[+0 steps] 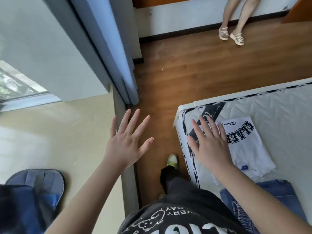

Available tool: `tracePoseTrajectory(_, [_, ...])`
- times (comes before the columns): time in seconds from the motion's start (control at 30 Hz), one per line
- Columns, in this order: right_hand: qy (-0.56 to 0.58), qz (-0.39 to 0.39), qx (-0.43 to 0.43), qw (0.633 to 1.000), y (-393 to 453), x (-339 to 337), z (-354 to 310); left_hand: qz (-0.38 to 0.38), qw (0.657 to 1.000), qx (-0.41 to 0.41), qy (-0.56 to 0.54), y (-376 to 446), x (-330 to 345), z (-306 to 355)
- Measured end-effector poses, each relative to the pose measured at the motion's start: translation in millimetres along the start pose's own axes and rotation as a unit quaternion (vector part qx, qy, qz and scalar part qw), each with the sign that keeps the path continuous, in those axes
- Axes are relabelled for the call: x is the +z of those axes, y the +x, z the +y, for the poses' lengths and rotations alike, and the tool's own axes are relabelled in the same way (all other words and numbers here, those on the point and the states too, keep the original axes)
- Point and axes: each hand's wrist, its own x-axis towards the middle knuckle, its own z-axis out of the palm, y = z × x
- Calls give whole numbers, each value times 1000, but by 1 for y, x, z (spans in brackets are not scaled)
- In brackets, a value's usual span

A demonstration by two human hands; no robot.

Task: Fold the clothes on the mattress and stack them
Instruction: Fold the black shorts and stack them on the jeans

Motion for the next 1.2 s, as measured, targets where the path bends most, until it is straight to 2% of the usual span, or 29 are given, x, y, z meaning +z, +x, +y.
tracePoseTrajectory(0.37, [28,-24,40,999,146,1,43,-24,998,47,26,169,-11,-24])
tracePoseTrajectory(0.63, [31,0,95,995,245,-6,49,-29,996,81,4,289,-8,-49])
tracePoseTrajectory(0.93, [-7,4,211,977,361,3,39,-24,983,183,-19,452,17,-96])
tracePoseTrajectory(1.2, [6,50,320,946,420,-13,45,-26,953,298,-41,566,0,-83])
